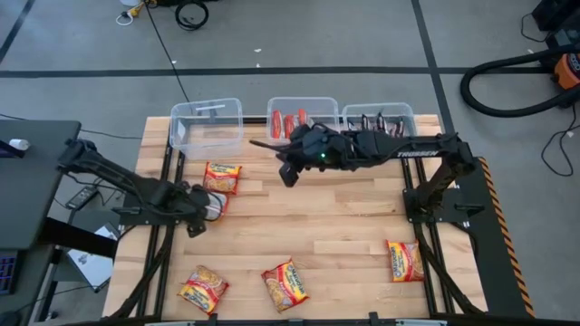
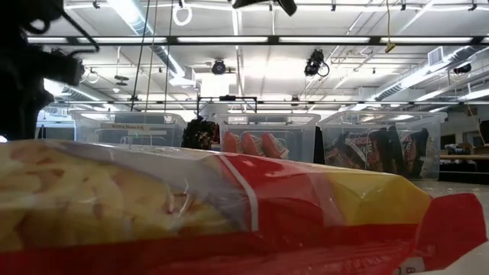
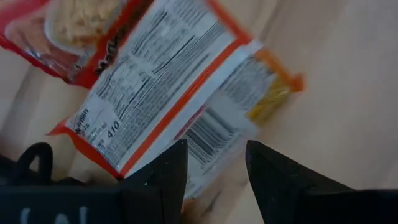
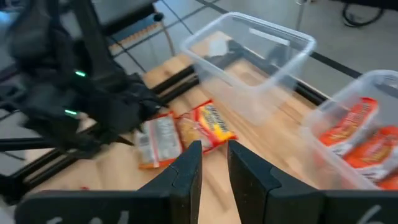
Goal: Sort Maruchan noodles
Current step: Put the orange noodle pack into the top center transparent bin
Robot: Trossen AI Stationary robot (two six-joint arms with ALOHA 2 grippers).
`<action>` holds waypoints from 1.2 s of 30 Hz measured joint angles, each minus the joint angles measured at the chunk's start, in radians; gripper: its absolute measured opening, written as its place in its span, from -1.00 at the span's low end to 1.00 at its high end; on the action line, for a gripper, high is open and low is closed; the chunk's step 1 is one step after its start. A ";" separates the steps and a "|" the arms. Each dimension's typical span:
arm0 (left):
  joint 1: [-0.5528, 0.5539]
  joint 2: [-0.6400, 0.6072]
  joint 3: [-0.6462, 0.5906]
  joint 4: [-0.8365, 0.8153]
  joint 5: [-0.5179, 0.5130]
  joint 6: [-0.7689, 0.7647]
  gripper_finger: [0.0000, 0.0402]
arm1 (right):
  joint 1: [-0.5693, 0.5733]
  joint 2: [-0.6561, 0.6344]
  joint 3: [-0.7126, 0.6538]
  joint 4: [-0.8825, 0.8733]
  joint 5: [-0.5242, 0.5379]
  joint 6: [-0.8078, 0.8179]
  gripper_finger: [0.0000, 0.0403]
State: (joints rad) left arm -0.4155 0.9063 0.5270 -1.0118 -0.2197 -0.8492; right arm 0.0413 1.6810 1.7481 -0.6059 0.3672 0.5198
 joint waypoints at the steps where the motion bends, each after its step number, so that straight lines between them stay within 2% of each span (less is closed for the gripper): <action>1: 0.007 0.026 -0.007 0.009 0.005 0.010 -0.17 | 0.009 0.000 0.000 0.008 -0.003 0.000 -0.59; 4: 0.022 0.116 -0.010 0.059 0.015 0.067 -0.17 | 0.032 0.000 0.000 0.045 -0.009 -0.001 -0.59; 6: 0.028 0.160 -0.004 0.160 0.039 0.121 -0.17 | 0.039 0.000 0.000 0.070 -0.026 -0.016 -0.59; 9: 0.029 0.209 0.002 0.469 0.105 0.199 -0.17 | 0.042 0.000 0.000 0.088 -0.051 -0.029 -0.59; 12: 0.037 0.259 0.004 0.797 0.120 0.261 -0.17 | 0.039 0.000 0.000 0.095 -0.053 -0.027 -0.59; 14: 0.065 0.281 0.022 0.888 0.135 0.286 -0.17 | 0.035 0.000 0.000 0.097 -0.052 -0.027 -0.59; 16: 0.097 0.280 0.069 0.815 0.145 0.305 -0.17 | 0.033 0.000 0.000 0.096 -0.052 -0.026 -0.59; 17: 0.111 0.274 0.101 0.728 0.148 0.316 -0.17 | 0.033 0.000 0.000 0.095 -0.052 -0.027 -0.59; 21: 0.146 0.246 0.210 0.246 0.093 0.331 -0.17 | 0.035 0.000 -0.001 0.092 -0.050 -0.026 -0.59; 24: 0.178 0.241 0.233 -0.104 0.019 0.178 -0.17 | 0.043 0.000 -0.001 0.084 -0.048 -0.026 -0.59; 26: 0.210 0.244 0.217 -0.225 0.005 0.056 -0.17 | 0.049 0.001 -0.001 0.080 -0.048 -0.026 -0.59; 28: 0.233 0.246 0.179 -0.237 0.021 0.013 -0.17 | 0.054 0.001 -0.001 0.080 -0.048 -0.026 -0.59; 33: 0.269 0.283 0.072 -0.071 0.172 -0.009 -0.19 | 0.066 0.001 -0.001 0.080 -0.048 -0.026 -0.59; 36: 0.265 0.317 0.034 0.009 0.222 -0.004 -0.20 | 0.074 0.002 -0.001 0.080 -0.048 -0.026 -0.59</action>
State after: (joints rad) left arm -0.1502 1.2236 0.5605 -1.0028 0.0024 -0.8530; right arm 0.1158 1.6825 1.7470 -0.5262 0.3195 0.4938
